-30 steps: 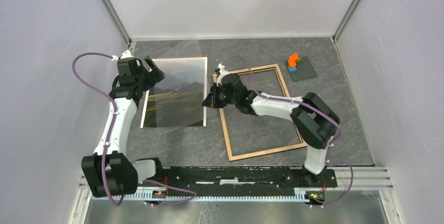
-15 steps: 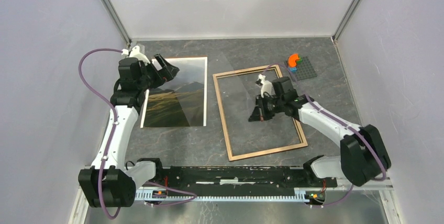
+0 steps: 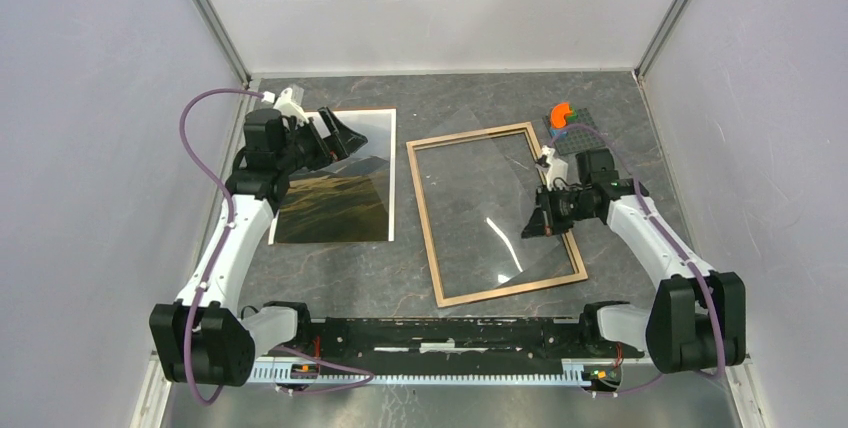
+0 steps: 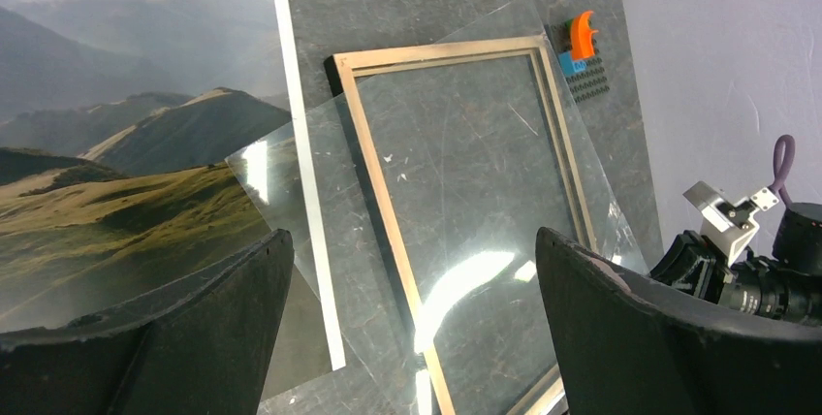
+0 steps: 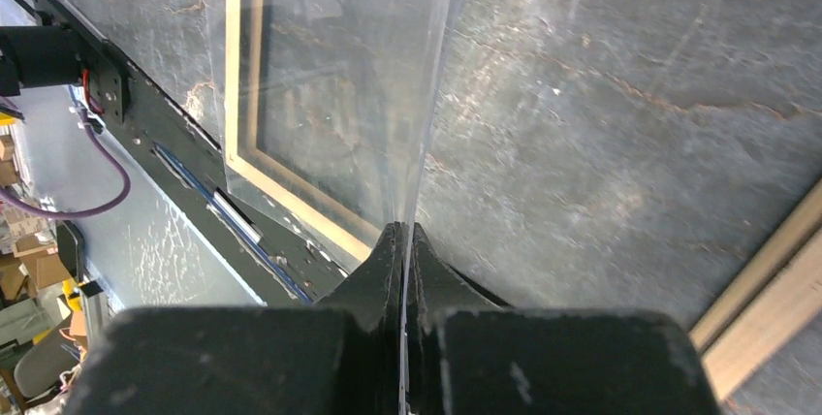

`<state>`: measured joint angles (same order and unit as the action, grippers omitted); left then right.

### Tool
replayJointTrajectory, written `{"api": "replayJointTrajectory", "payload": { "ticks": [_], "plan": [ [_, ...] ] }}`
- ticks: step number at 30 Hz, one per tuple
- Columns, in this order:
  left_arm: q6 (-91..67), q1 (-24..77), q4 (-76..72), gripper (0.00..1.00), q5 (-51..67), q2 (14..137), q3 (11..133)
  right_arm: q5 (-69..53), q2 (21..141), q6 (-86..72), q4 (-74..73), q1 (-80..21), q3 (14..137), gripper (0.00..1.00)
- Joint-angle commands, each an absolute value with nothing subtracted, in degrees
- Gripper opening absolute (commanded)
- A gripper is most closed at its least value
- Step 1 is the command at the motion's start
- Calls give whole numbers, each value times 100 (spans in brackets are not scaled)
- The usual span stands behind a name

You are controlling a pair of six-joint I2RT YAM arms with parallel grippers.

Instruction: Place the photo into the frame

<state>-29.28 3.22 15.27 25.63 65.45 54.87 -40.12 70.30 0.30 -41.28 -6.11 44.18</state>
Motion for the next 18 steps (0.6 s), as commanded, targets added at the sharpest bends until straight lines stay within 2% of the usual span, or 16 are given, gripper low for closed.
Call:
{"api": "replayJointTrajectory", "payload": {
  "ticks": [1,8,18],
  "plan": [
    [-3093,390,1222,100,2819,6624,5450,-4105,6852,849,-4595,-309,4841,0],
    [-3093,483,1213,100,2872,6697,5449,-3922,7024,925,-4447,-38,4873,0],
    [-3122,611,1129,100,2944,6735,5405,-4578,6937,1006,-3730,578,4432,0]
  ]
}}
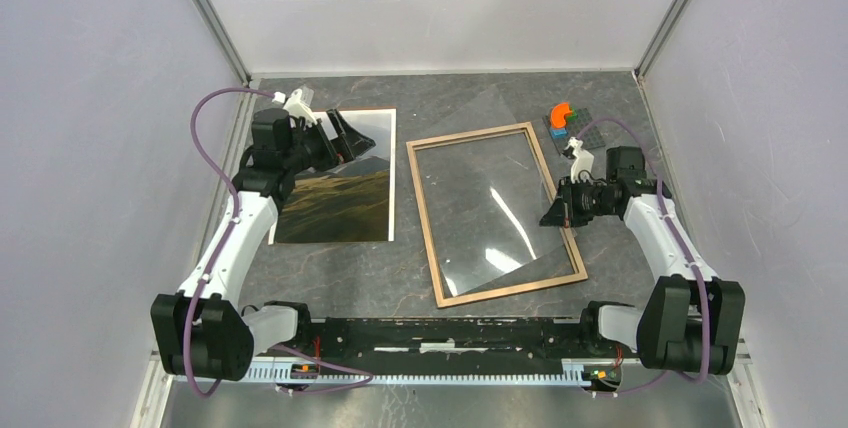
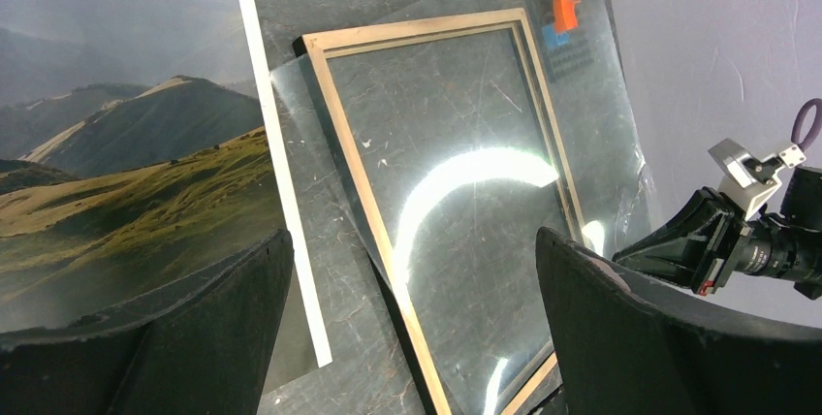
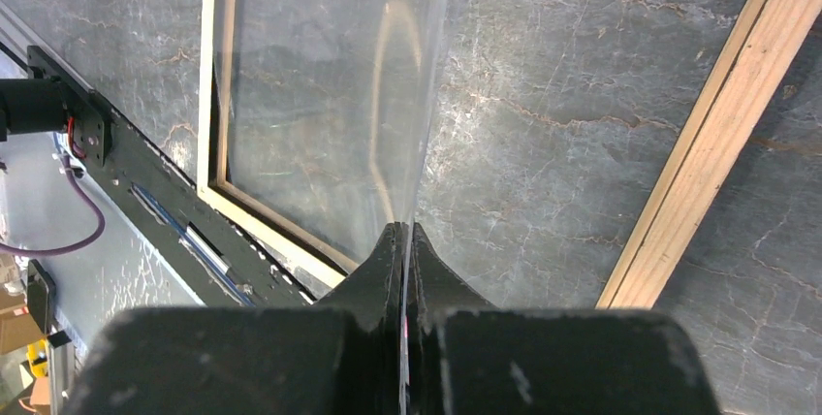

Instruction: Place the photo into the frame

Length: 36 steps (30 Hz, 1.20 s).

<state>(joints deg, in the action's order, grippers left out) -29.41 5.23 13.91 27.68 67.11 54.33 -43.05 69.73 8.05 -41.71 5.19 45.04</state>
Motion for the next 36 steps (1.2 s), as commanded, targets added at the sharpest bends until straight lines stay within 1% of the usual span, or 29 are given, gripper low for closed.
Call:
{"api": "replayJointTrajectory", "payload": {
  "ticks": [1,9,13,18,23,31,36],
  "plan": [
    [-3112,623,1134,100,2928,6724,5400,-4615,6966,1025,-3743,603,4438,0],
    [-3085,653,1177,100,2900,6745,5423,-4928,7037,1063,-3968,715,4256,0],
    [-3102,659,1170,100,2920,6784,5423,-5040,6851,633,-3752,746,4096,0],
    [-3098,673,1178,100,2935,6794,5423,-5261,6816,168,-3678,747,4230,0],
    [-3098,671,1171,100,2934,6798,5423,-5362,6828,50,-3841,743,4368,0],
    [-3096,686,1174,100,2939,6821,5423,-5649,6779,-136,-3879,763,4160,0],
    [-3081,686,1177,100,2939,6798,5423,-5583,6724,-237,-3890,773,4079,0]
  ]
}}
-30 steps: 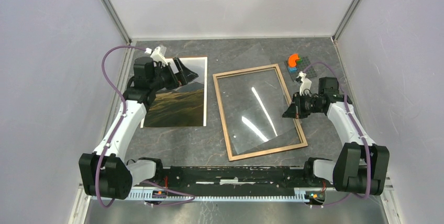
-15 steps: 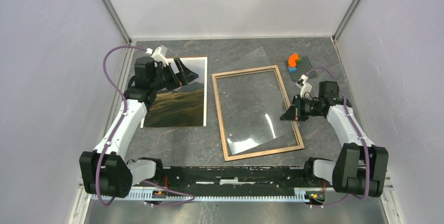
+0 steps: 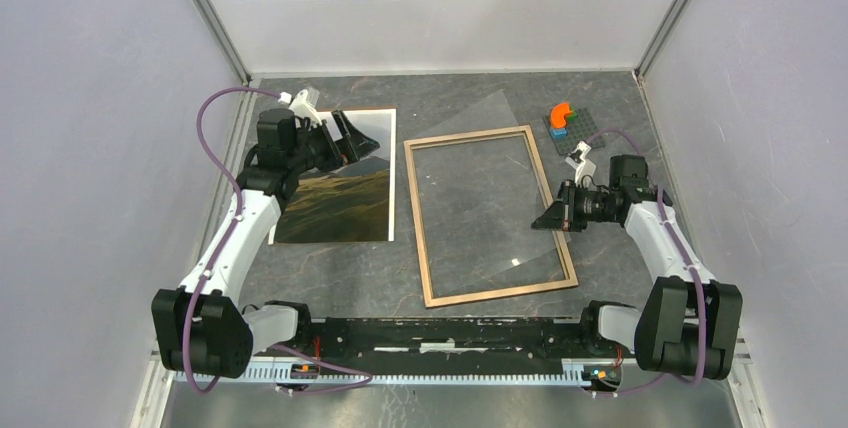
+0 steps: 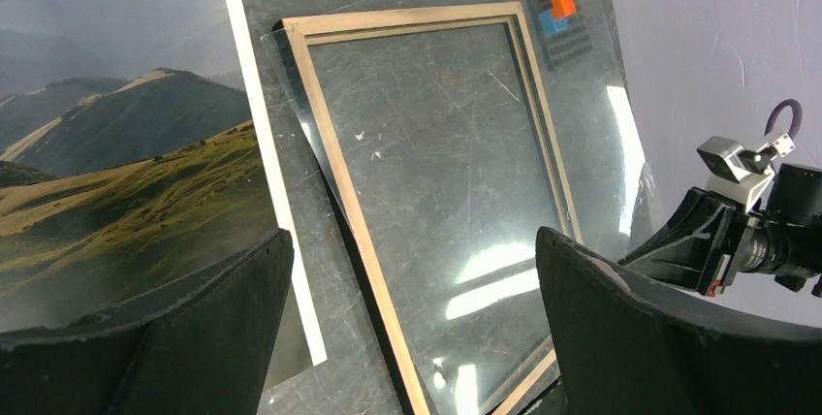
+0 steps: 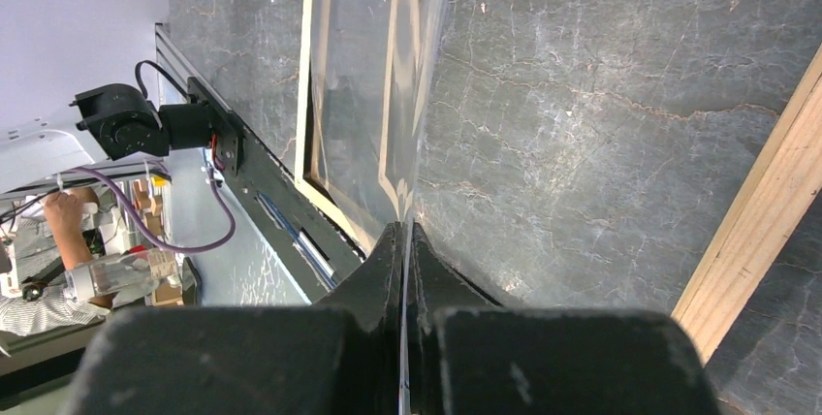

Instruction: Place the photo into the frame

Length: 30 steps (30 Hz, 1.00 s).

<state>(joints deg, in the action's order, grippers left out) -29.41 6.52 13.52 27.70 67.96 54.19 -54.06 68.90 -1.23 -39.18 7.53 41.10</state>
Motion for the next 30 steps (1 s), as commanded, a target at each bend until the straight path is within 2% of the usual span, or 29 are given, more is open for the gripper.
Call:
{"api": "replayJointTrajectory", "payload": {
  "ticks": [1,10,30],
  "plan": [
    [-3083,690,1171,100,2943,6806,5423,-5581,6715,-241,-3908,796,4062,0],
    [-3098,686,1177,100,2977,6822,5423,-5431,6193,-607,-3807,970,3589,0],
    [-3075,708,1172,100,2966,6813,5414,-5212,6138,-382,-3957,1160,3422,0]
  ]
}}
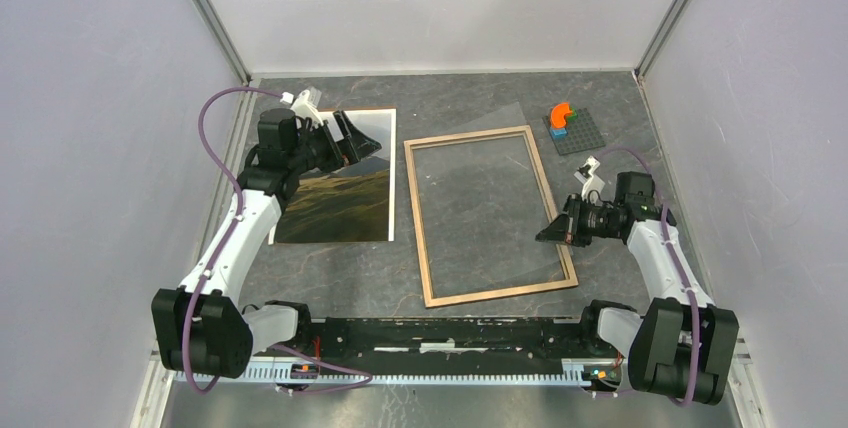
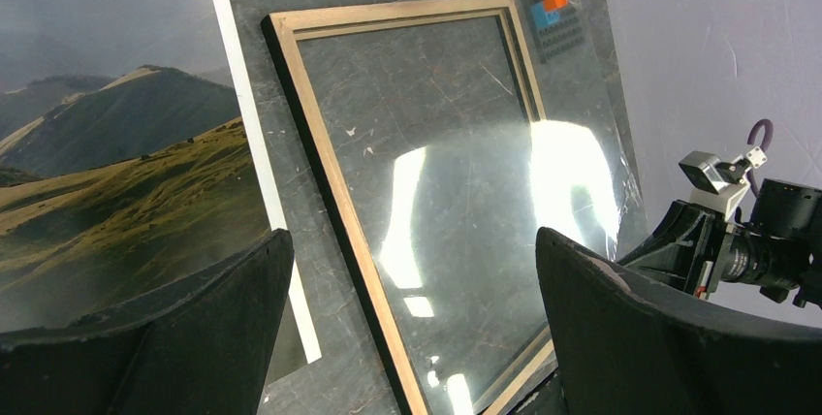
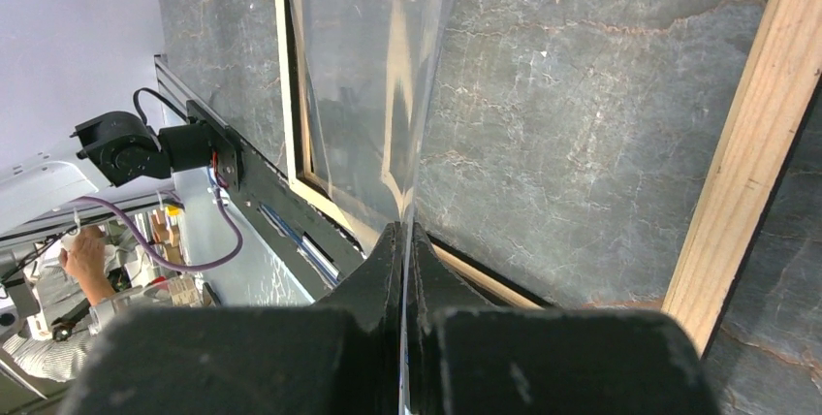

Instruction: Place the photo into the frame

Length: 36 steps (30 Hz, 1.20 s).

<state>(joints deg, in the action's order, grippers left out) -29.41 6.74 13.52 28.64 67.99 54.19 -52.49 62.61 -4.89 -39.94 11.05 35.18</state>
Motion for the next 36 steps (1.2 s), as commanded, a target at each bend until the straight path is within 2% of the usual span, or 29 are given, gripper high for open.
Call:
{"api": "replayJointTrajectory", "payload": {
  "ticks": [1,36],
  "plan": [
    [-3074,712,1175,100,2961,6812,5414,-5197,6127,-395,-3947,1174,3412,0],
    [-3083,746,1178,100,2972,6873,5410,-5388,5903,-1004,-3433,1223,2953,0]
  ]
}}
